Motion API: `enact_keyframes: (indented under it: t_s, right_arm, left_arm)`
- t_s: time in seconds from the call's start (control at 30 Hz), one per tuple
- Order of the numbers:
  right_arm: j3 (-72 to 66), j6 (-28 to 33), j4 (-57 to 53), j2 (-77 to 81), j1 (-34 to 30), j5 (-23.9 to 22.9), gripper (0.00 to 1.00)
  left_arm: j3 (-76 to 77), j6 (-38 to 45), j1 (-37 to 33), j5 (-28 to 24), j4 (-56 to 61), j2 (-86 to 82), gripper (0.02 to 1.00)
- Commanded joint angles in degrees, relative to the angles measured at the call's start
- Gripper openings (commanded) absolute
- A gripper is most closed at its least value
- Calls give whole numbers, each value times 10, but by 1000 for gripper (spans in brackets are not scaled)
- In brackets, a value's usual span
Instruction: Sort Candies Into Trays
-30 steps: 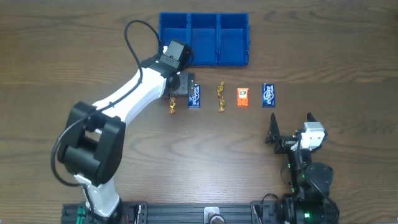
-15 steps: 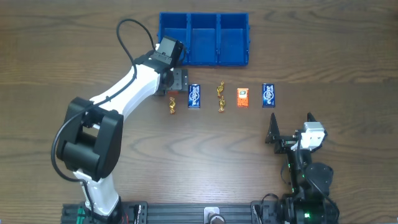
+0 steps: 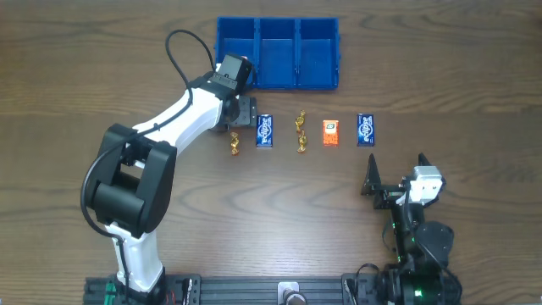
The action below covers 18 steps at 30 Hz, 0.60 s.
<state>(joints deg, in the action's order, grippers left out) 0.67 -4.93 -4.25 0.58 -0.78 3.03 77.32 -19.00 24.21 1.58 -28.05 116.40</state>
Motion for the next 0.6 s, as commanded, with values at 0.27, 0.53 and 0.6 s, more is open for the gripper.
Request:
enact_keyframes:
  t_s: [0.27, 0.53, 0.6]
  right_arm:
    - [-2, 7, -2, -4, 1, 1, 998]
    - [-2, 7, -2, -4, 1, 1, 998]
    - [-2, 7, -2, -4, 1, 1, 998]
  left_arm:
    - [-1, 17, -2, -2, 10, 20, 735]
    - [-1, 17, -2, -2, 10, 20, 465]
    - [-1, 17, -2, -2, 10, 20, 430]
